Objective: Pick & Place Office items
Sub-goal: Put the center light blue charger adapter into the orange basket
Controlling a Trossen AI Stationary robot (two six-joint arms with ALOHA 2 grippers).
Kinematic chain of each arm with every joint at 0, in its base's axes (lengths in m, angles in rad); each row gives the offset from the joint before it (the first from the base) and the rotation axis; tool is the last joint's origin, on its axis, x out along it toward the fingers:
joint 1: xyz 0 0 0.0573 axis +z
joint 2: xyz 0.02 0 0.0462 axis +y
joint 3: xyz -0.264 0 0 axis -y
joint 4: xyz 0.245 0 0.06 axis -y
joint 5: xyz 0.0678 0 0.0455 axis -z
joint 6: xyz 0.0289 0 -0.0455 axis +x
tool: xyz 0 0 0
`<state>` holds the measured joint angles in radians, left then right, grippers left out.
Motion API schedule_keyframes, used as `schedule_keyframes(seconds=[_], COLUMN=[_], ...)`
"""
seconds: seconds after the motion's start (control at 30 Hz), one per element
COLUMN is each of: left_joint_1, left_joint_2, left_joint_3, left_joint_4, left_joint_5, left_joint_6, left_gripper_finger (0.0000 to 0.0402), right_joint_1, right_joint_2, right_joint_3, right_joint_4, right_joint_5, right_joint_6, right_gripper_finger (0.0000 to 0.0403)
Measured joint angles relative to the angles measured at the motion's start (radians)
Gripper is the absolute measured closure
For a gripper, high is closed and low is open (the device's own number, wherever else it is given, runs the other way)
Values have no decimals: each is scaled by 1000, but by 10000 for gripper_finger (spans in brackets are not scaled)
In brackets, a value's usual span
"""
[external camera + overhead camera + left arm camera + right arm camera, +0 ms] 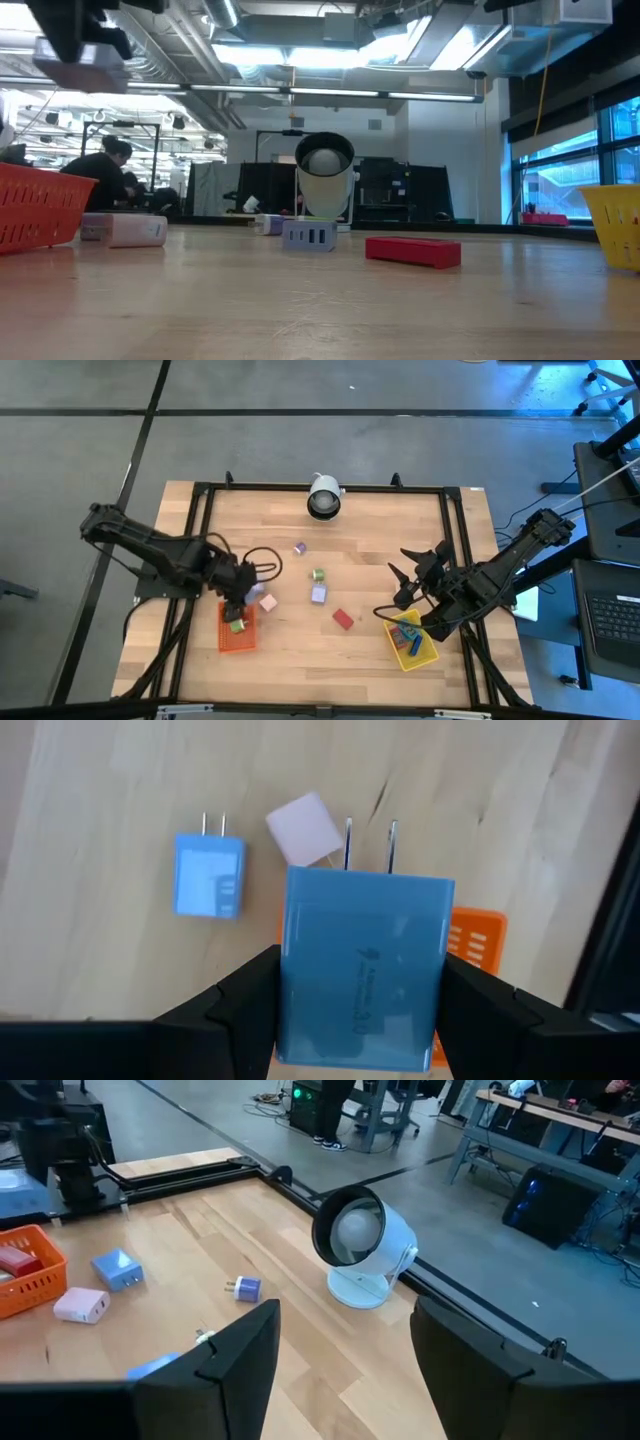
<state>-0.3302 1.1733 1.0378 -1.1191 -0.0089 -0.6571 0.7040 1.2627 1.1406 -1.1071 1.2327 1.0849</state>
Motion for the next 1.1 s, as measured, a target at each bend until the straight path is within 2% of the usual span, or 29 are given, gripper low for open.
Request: schedule_keyframes(seconds=[0.3, 0.57, 1.1], left_joint_1=[-123, -189, -226], left_joint_2=[21, 119, 301], left_joint_3=[0, 0, -1], left_joint_4=[-13, -15, 20], left_joint_5=[-76, -59, -43], left_joint_6=[-130, -152, -142], left_gripper_finger=[189, 188, 186], right_joint_1=[0, 0, 0], right_joint_2=[0, 0, 0], right_joint_3=[0, 0, 0], right_joint_4=[22, 30, 60], right_joint_5=[-3, -22, -29], right_joint_6=[4, 6, -20], right_gripper_finger=[179, 179, 179])
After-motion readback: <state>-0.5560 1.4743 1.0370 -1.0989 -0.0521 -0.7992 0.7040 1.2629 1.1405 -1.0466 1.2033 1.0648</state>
